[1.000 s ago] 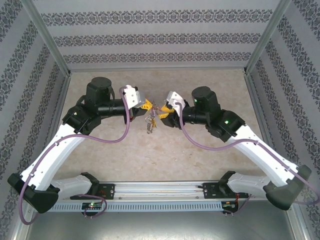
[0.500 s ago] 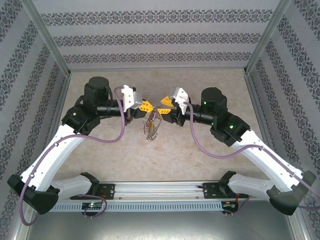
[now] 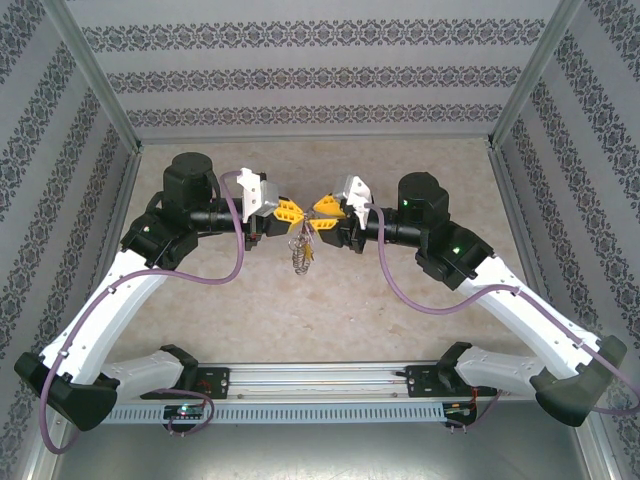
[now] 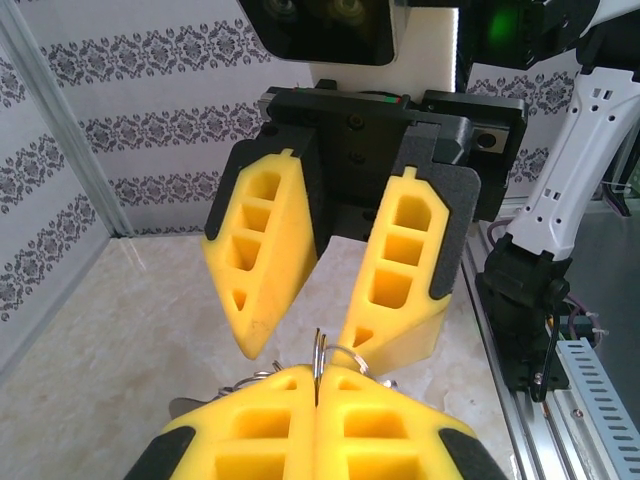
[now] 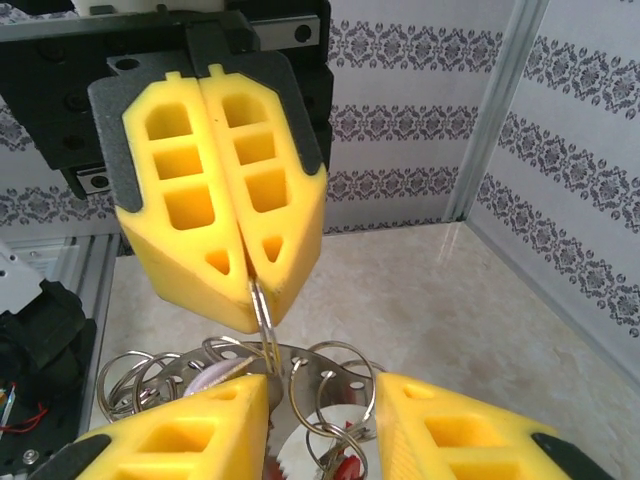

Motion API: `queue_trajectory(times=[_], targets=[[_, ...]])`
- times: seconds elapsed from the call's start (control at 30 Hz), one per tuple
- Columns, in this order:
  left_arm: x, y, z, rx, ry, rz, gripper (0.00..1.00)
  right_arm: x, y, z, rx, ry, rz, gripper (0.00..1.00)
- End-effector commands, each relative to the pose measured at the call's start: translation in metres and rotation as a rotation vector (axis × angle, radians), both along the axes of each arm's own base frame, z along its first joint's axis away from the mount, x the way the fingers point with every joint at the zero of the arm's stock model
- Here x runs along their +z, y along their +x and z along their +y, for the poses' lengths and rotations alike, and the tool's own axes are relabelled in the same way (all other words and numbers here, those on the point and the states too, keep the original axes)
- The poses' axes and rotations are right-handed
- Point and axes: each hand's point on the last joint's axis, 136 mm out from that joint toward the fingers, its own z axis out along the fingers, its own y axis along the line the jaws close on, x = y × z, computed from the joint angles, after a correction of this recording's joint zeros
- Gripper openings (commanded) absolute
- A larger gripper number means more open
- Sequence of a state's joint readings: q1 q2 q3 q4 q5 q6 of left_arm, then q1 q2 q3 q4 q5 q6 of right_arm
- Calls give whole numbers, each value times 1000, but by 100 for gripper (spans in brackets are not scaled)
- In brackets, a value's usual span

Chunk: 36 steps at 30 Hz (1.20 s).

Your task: Put the keys on the keyring

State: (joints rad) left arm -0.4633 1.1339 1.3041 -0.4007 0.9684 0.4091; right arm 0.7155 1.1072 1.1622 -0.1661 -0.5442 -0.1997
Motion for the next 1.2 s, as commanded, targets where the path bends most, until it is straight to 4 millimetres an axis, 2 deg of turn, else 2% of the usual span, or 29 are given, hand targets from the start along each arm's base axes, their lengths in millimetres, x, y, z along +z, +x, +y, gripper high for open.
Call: queue_trajectory(times=[0.0, 0.27, 0.43, 0.77, 0.87, 1.07, 1.17], targets=[[19, -5, 2, -20, -52, -61, 0, 7, -7, -2, 23, 19, -41, 32], [19, -5, 2, -21, -54, -62, 0, 18, -6, -16, -27, 43, -77, 30], [19, -6, 2, -25, -56, -62, 0, 26, -8, -8, 23, 80, -57, 27], [19, -7, 2, -30, -56, -61, 0, 22, -2, 4, 57, 81, -29, 21], [18, -6, 2, -27, -55, -60, 0, 20, -1, 6, 63, 76, -23, 17], [18, -6, 2, -25, -54, -59, 0, 16, -1, 7, 71, 64, -21, 0], [17, -4, 3, -12, -44, -61, 0, 17, -3, 5, 74, 58, -35, 0]])
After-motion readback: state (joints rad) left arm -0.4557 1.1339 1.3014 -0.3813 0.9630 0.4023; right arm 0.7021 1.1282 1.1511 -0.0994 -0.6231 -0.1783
